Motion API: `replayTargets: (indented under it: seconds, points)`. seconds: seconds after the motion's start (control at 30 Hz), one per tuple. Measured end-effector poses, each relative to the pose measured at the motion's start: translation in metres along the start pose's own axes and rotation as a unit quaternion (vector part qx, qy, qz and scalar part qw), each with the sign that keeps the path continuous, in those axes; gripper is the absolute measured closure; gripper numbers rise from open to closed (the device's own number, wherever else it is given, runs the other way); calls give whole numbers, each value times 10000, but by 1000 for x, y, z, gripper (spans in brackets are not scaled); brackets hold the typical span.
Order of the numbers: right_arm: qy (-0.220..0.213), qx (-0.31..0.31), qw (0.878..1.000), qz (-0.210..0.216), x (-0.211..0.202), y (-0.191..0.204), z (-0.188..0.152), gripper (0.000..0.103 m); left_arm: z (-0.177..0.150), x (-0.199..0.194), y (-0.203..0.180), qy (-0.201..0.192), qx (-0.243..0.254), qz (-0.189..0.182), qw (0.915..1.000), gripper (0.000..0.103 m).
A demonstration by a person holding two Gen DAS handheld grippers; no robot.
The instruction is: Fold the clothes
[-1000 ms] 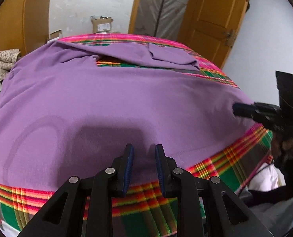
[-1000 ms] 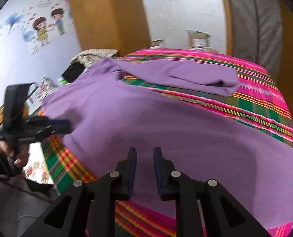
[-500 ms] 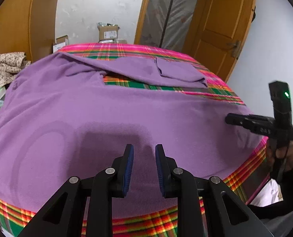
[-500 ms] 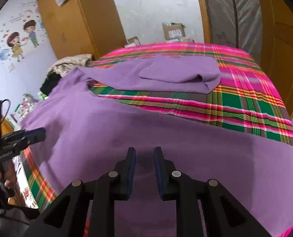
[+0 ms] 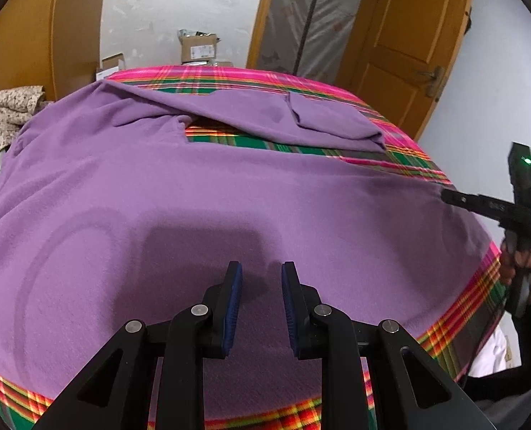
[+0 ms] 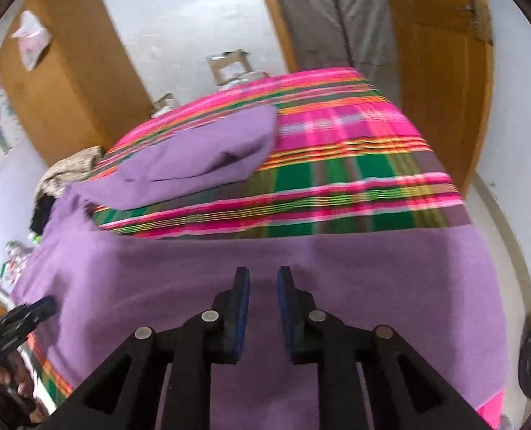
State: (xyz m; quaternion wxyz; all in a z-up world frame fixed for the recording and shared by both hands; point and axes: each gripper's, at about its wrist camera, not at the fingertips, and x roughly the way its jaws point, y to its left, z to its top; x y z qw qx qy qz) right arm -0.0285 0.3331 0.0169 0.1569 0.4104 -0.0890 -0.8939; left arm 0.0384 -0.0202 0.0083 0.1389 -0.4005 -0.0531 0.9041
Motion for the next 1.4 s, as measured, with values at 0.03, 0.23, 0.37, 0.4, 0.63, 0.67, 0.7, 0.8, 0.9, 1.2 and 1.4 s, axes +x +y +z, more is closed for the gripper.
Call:
replayTargets:
  seconds: [0.03,0.23,0.37,0.4,0.63,0.67,0.7,0.8,0.9,1.2,1.4]
  points:
    - [19,-131,9998,130,-1,4,-2,86,0,0,0,15,-1,4,10000,80]
    - [278,-1075,9923,548,-18,27,-29,86,-3,0,0,28,9,14,10000,80]
    - [416,-1621,9847,475,-30,31,-56,86,-4,-1,-1,30,30,22,10000,80]
    - [400,-1693,9837,461,-34,31,-61,85,-4,-1,-2,33,39,15,10000,80]
    - [226,-1343,9907,-57,-58,-1,-69,86,-5,-6,-9,-8,108,-62,9999,80]
    - [177,-1127,9933,-192,-60,-11,-67,86,-6,-7,-9,-19,114,-64,9999,80]
    - [117,-871,9957,-298,-62,-22,-65,87,-6,-8,-9,-30,117,-65,9999,80]
    - [-118,-9,9980,-617,-75,-55,-61,84,-6,-11,-9,-61,110,-60,9999,80]
    - [-354,931,9928,-672,-91,-90,-63,84,-5,-11,-10,-73,98,-79,9999,80]
    - [-579,2534,9651,-332,-110,-144,-87,70,-7,-1,-35,64,434,-446,9980,80]
    - [-367,3515,9346,390,-95,-172,-98,59,-8,7,-53,180,668,-663,9954,80]
